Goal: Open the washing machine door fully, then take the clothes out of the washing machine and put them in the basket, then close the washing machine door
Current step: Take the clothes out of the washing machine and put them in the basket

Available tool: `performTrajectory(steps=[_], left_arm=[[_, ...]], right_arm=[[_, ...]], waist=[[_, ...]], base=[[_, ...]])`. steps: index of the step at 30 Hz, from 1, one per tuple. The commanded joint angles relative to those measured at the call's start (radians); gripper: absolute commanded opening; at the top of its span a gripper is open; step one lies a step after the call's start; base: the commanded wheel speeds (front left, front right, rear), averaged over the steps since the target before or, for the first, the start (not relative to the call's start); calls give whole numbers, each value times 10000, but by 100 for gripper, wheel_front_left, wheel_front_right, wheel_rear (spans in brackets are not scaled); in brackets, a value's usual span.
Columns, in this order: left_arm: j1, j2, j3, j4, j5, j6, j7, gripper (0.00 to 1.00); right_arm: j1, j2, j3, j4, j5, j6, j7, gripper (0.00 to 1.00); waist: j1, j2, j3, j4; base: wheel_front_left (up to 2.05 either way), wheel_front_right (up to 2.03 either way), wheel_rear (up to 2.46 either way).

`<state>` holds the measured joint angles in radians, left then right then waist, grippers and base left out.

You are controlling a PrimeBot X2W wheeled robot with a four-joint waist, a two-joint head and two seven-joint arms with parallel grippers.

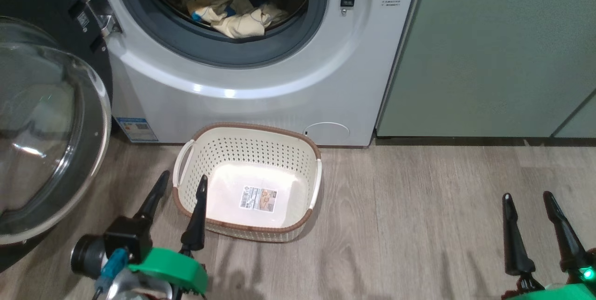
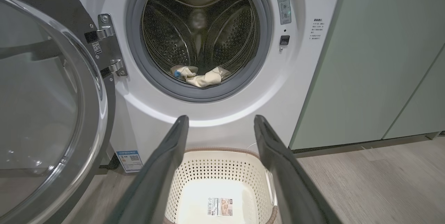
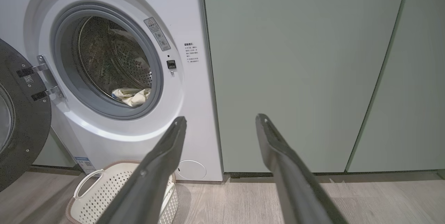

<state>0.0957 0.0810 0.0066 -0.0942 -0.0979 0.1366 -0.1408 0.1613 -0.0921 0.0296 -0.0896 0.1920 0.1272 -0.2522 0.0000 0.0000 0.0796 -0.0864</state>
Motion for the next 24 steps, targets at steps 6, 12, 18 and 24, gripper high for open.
performTrajectory(steps=[6, 12, 18, 24], left_arm=[[-251, 161, 297, -353, 75, 131, -79, 100], [-278, 178, 199, -318, 58, 124, -106, 100], [-309, 221, 95, -289, -8, 45, -156, 100], [-377, 271, 101, -285, -54, 66, -259, 100]], right_arm=[[-216, -115, 146, -385, -15, 35, -95, 100], [-219, -116, 131, -398, -30, 35, -95, 100], [-237, -120, 138, -400, -20, 35, -95, 100], [-275, -117, 147, -402, -13, 35, -95, 100]], waist=[[0, 0, 17, -30], [0, 0, 20, -25], [0, 0, 71, -15], [0, 0, 126, -16]], base=[[49, -49, 0], [131, -131, 0], [188, -186, -2], [120, -120, 0]])
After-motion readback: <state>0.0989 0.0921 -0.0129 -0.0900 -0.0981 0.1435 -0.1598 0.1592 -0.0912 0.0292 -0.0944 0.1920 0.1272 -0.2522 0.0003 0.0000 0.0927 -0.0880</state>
